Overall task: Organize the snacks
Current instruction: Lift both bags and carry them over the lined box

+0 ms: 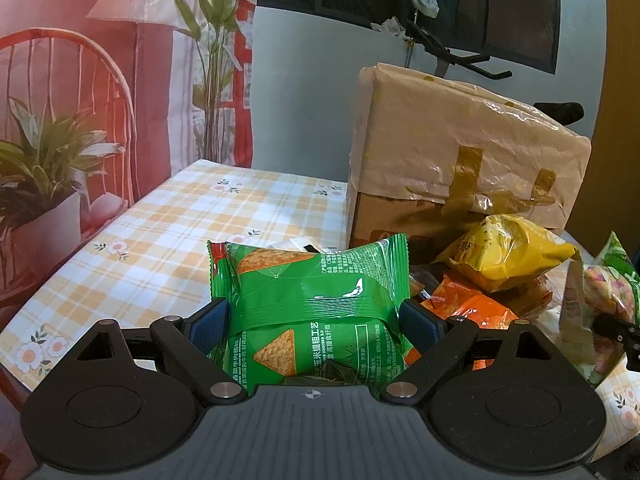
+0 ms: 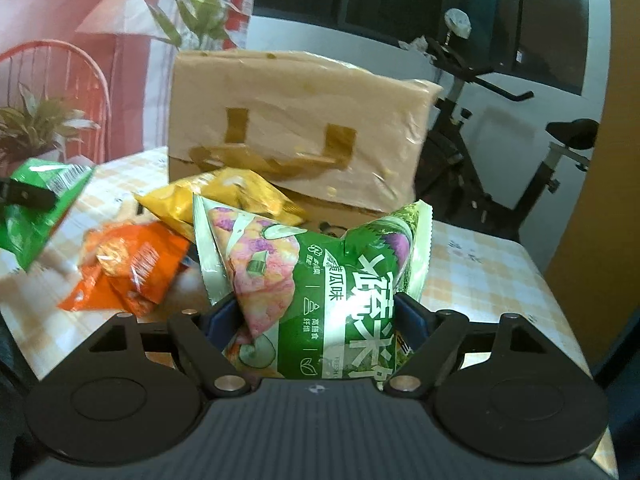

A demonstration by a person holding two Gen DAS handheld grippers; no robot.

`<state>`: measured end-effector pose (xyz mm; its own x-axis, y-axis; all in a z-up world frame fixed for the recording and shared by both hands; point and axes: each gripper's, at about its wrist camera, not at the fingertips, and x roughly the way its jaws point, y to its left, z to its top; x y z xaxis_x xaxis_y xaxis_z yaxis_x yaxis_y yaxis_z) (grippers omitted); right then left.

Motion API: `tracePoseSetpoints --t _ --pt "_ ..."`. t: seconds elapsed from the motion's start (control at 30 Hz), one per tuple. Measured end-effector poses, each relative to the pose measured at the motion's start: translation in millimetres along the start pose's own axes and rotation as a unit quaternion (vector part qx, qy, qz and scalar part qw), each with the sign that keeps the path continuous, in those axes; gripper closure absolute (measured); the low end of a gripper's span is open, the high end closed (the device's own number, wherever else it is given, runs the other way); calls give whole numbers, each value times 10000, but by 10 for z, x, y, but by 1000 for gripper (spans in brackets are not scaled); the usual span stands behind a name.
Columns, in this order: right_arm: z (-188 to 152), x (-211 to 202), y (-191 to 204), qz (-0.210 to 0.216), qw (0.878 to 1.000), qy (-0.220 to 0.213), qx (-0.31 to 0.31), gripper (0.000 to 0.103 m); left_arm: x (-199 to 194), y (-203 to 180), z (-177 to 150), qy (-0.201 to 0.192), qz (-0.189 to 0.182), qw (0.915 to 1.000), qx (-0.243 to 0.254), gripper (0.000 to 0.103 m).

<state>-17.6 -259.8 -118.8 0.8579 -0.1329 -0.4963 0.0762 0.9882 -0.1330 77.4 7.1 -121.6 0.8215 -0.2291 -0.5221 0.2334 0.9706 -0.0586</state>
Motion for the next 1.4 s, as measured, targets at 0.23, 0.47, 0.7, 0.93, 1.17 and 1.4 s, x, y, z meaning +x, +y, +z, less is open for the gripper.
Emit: tracePoseSetpoints --t 0.23,0.47,0.7,0.93,1.17,1.4 --pt "-12 -68 -100 -160 9998 -27 96 22 -64 24 60 -145 32 9999 -59 11" --pt "185 -196 -153 -173 9989 -419 130 22 -201 88 263 -525 149 9984 -119 11" --pt "440 -257 -149 -187 9965 -812 -12 21 -303 145 476 -892 147 9958 -141 10" --pt "686 -283 -163 -174 9930 -1153 -170 21 -291 127 647 -956 172 9952 -137 9" --pt "933 -229 -177 -90 9902 -1374 -227 21 -186 89 870 -913 90 9957 -99 9" --pt "1203 -140 -229 -24 9879 -1536 -232 21 -35 5 1103 -918 -5 9958 -45 9"
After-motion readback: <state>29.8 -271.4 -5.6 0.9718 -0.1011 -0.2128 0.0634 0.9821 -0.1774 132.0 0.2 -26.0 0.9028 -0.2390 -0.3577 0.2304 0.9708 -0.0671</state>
